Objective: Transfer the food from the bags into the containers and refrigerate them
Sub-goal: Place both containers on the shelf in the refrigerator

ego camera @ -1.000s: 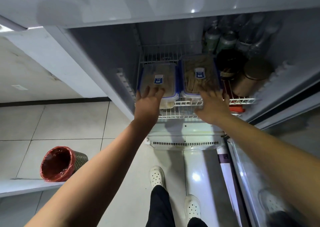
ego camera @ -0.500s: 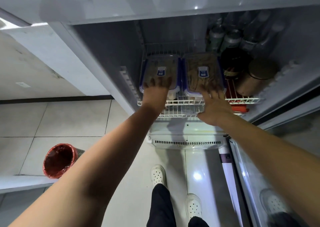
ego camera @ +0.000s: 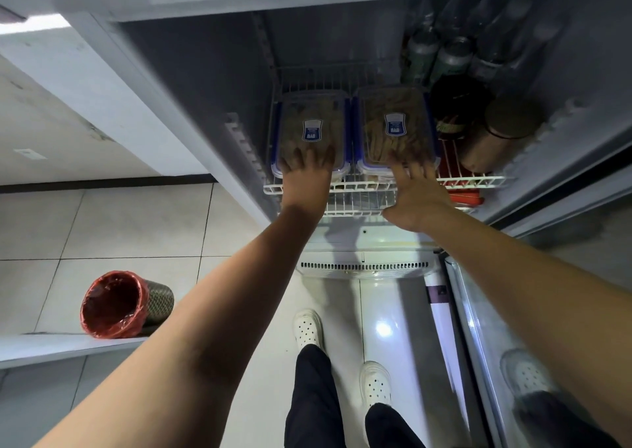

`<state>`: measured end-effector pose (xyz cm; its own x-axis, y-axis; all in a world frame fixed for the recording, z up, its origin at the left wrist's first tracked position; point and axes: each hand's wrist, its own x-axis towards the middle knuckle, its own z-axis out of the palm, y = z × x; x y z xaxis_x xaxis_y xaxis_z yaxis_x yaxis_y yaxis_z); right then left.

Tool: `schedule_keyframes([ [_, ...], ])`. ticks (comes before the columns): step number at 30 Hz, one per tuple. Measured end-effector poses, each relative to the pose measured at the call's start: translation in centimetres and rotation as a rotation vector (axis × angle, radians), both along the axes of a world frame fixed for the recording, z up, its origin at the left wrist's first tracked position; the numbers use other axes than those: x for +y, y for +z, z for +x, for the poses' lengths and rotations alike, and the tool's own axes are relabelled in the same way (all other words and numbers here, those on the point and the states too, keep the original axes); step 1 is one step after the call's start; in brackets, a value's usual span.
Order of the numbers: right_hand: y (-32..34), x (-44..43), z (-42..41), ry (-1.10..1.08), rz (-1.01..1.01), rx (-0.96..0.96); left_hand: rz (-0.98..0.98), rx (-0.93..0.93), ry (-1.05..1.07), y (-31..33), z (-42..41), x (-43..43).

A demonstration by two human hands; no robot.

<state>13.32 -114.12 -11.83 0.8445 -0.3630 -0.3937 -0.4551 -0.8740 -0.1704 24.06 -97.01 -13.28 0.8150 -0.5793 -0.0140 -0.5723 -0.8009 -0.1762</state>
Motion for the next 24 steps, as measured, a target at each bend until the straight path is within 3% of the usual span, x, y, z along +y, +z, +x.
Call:
schedule_keyframes([
  [11, 0.2, -0.4, -0.4, 0.019, 0.015, 0.001, -0.169, 0.172, 0.004, -0.8, -1.3, 1.4],
  [24, -0.2, -0.4, -0.3, 0.039, 0.038, 0.036, -0.227, 0.307, 0.043, -0.1, -2.2, 1.0],
])
